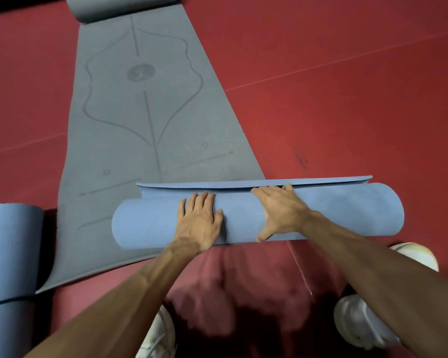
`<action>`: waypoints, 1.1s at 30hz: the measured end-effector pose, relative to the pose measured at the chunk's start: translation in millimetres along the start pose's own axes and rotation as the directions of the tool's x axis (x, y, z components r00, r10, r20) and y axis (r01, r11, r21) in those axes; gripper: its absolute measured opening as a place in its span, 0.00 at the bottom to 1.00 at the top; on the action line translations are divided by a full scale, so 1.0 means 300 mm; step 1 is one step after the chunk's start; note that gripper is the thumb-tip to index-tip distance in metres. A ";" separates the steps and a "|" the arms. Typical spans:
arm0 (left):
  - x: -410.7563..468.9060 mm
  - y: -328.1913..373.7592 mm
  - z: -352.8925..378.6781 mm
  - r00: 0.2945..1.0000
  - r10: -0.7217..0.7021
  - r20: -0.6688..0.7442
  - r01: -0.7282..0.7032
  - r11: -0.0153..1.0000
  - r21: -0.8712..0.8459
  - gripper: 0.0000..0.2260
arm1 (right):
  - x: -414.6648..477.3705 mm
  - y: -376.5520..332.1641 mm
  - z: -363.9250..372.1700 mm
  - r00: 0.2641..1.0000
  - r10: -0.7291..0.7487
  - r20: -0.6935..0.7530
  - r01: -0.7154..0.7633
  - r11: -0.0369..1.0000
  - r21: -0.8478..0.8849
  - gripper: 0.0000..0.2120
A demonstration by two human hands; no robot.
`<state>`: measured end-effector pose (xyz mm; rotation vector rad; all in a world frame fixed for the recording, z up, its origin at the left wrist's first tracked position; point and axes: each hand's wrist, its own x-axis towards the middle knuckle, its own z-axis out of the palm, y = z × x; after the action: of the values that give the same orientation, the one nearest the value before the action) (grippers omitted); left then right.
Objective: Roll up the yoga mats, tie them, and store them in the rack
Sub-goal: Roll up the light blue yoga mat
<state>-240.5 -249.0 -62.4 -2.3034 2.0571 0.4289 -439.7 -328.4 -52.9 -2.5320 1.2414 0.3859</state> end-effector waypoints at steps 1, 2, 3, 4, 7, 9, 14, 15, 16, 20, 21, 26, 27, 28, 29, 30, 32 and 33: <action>-0.003 -0.002 -0.007 1.000 0.011 -0.021 -0.011 1.000 -0.023 0.24 | -0.005 -0.002 0.000 1.000 0.001 -0.006 -0.001 1.000 0.002 0.53; 0.000 -0.007 -0.020 0.998 0.023 -0.050 -0.026 0.998 -0.060 0.25 | -0.005 -0.004 -0.001 1.000 0.002 -0.008 -0.002 1.000 0.007 0.54; 0.007 -0.010 -0.034 0.994 0.052 -0.101 -0.062 0.994 -0.095 0.26 | -0.004 -0.005 -0.002 1.000 0.003 -0.009 -0.002 1.000 0.014 0.54; 0.025 -0.007 -0.046 0.980 0.099 -0.173 -0.120 0.986 -0.113 0.26 | -0.003 -0.003 -0.002 1.000 0.003 -0.012 -0.003 1.000 0.023 0.54; 0.133 0.024 -0.099 0.924 0.203 -0.325 -0.246 0.965 -0.096 0.22 | -0.009 0.002 0.011 1.000 0.006 -0.027 -0.005 0.999 0.034 0.55; 0.219 0.060 -0.128 0.948 0.200 -0.246 -0.228 0.969 -0.093 0.19 | -0.019 0.000 0.027 0.996 -0.003 -0.085 0.002 1.000 -0.018 0.56; 0.398 0.105 -0.092 0.965 0.050 0.258 -0.016 0.991 -0.135 0.18 | -0.034 0.002 0.107 0.959 -0.022 -0.281 0.004 0.998 -0.064 0.54; 0.409 0.109 -0.088 0.937 0.029 0.347 0.017 0.992 -0.128 0.19 | -0.025 0.009 0.112 0.956 -0.029 -0.292 0.010 0.998 -0.065 0.54; 0.415 0.108 -0.081 0.908 0.011 0.420 0.040 0.993 -0.113 0.20 | -0.015 0.018 0.115 0.952 -0.042 -0.305 0.022 0.998 -0.067 0.55; 0.379 0.103 -0.068 0.911 0.005 0.412 0.036 0.995 -0.091 0.23 | 0.002 0.043 0.105 0.920 -0.085 -0.382 0.070 0.996 -0.052 0.55; 0.356 0.103 -0.068 0.929 0.006 0.371 0.033 0.995 -0.099 0.22 | 0.001 0.046 0.106 0.910 -0.092 -0.403 0.075 0.995 -0.058 0.55; 0.230 0.108 -0.059 0.969 0.146 0.199 -0.141 0.989 -0.039 0.24 | -0.007 0.035 0.119 0.778 0.009 -0.629 0.036 0.998 0.058 0.50; 0.217 0.105 -0.062 0.964 0.155 0.216 -0.151 0.988 -0.033 0.26 | -0.005 0.026 0.117 0.734 0.106 -0.671 -0.003 0.988 0.153 0.46; 0.209 0.102 -0.065 0.955 0.158 0.250 -0.157 0.987 -0.025 0.28 | -0.001 0.017 0.112 0.690 0.197 -0.696 -0.039 0.971 0.236 0.40; 0.200 0.098 -0.069 0.943 0.161 0.290 -0.163 0.986 -0.017 0.31 | 0.002 0.009 0.110 0.656 0.252 -0.711 -0.070 0.959 0.275 0.33; 0.190 0.097 -0.073 0.930 0.166 0.328 -0.172 0.985 -0.012 0.34 | 0.003 0.003 0.113 0.636 0.267 -0.724 -0.098 0.958 0.268 0.28; 0.169 0.100 -0.082 0.906 0.183 0.381 -0.196 0.981 -0.003 0.43 | -0.005 -0.004 0.130 0.627 0.245 -0.740 -0.131 0.969 0.210 0.21; 0.161 0.101 -0.084 0.898 0.203 0.391 -0.225 0.974 0.010 0.46 | -0.010 -0.006 0.141 0.623 0.240 -0.745 -0.137 0.970 0.199 0.20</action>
<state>-261.1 -304.8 -43.6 -1.7819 2.0866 0.7572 -444.6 -309.4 -90.3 -2.5062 1.7393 -0.8266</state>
